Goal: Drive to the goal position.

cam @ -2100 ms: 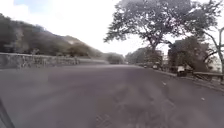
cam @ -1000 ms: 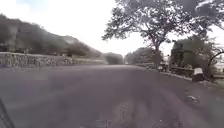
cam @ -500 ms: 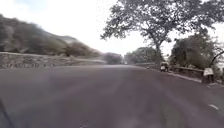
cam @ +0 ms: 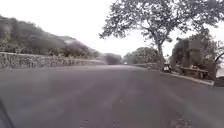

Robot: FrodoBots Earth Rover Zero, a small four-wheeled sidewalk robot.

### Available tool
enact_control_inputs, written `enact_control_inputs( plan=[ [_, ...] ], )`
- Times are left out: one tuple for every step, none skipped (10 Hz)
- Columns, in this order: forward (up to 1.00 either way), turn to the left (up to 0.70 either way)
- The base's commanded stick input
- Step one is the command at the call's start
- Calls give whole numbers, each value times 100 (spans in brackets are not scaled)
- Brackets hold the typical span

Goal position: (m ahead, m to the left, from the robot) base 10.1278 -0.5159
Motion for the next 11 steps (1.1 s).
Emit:
enact_control_inputs(
  plan=[
    [100, 0],
    [100, 0],
    [100, 0],
    [100, 0],
    [100, 0],
    [100, 0],
    [100, 0],
    [100, 0],
    [100, 0],
    [100, 0],
    [100, 0]
  ],
)
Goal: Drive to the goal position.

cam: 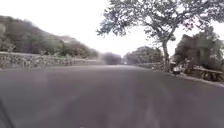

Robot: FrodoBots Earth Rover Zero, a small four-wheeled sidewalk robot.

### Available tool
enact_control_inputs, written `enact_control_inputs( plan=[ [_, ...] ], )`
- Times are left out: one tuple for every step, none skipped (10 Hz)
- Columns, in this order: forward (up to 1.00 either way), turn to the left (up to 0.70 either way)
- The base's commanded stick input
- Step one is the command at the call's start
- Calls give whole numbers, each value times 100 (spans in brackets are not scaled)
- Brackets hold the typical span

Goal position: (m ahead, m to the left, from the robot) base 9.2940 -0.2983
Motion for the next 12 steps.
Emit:
enact_control_inputs(
  plan=[
    [100, 0],
    [100, 0],
    [100, 0],
    [100, 0],
    [100, 0],
    [100, 0],
    [100, 0],
    [100, 0],
    [100, 0],
    [100, 0],
    [100, 0],
    [100, 0]
  ],
)
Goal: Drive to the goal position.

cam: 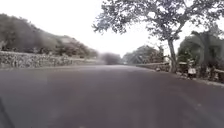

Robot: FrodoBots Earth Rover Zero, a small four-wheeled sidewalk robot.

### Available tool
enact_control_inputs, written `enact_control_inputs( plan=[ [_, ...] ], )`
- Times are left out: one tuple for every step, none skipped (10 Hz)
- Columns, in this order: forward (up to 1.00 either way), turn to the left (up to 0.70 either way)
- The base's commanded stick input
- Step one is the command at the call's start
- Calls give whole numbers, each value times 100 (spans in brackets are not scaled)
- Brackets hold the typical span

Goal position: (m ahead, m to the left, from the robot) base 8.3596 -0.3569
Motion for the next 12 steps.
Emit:
enact_control_inputs(
  plan=[
    [100, 0],
    [100, 0],
    [100, 0],
    [100, 0],
    [100, 0],
    [100, -5],
    [100, -19],
    [100, -34],
    [100, 0],
    [100, 0],
    [100, 0],
    [100, 0]
  ],
)
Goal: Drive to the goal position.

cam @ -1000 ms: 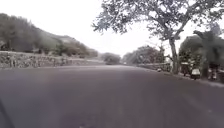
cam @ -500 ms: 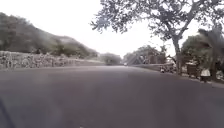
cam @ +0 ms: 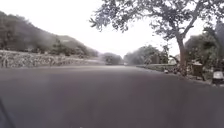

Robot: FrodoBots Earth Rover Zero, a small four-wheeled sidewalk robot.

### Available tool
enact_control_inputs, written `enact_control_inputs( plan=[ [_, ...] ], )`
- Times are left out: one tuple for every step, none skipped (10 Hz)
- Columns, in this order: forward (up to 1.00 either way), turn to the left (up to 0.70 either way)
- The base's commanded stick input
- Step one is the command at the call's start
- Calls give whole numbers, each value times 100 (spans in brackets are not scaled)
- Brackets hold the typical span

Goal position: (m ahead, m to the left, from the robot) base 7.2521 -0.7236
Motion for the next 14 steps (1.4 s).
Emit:
enact_control_inputs(
  plan=[
    [100, 0],
    [100, 0],
    [100, 0],
    [100, 0],
    [100, 0],
    [100, 0],
    [100, 0],
    [100, 0],
    [100, 0],
    [100, 0],
    [100, 0],
    [100, 0],
    [100, 0],
    [100, 0]
  ],
)
